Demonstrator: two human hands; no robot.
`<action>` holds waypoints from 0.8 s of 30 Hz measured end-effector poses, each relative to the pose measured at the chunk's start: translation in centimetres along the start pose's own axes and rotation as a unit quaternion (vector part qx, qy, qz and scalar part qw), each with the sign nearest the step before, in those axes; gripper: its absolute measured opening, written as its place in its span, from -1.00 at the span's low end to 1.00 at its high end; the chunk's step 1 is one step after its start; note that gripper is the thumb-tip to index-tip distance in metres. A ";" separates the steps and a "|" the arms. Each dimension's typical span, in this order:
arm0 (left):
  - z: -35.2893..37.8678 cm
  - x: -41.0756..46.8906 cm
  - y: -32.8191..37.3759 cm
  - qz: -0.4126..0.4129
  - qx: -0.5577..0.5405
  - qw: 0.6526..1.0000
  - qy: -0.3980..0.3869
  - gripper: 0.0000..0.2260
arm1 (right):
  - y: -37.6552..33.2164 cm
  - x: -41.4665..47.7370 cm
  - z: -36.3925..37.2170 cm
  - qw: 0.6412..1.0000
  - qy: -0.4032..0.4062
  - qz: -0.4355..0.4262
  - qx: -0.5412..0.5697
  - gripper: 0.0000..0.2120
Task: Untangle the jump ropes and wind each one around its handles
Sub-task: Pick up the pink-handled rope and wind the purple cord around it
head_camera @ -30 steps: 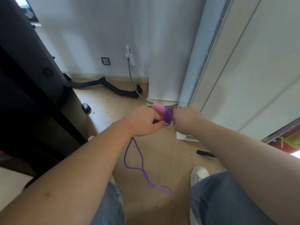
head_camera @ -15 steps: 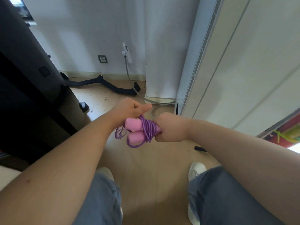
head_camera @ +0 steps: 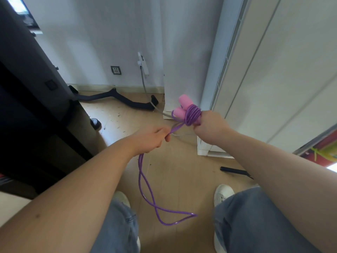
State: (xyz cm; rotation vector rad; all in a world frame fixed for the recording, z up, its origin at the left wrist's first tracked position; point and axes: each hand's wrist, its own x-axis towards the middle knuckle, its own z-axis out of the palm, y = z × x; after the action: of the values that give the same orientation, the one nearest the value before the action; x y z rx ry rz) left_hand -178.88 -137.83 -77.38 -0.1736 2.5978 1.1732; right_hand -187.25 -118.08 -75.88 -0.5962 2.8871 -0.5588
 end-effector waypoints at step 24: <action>-1.7 -0.4 0.6 0.012 -0.219 0.967 0.131 -0.69 | -5.1 -4.8 0.4 0.964 -0.137 -0.224 0.042 -0.73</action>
State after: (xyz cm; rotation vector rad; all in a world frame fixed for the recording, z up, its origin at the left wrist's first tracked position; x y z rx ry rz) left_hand -178.97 -138.73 -75.80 -0.4142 2.5132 1.8335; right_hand -181.01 -120.58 -73.96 -1.2192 2.4577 -0.5932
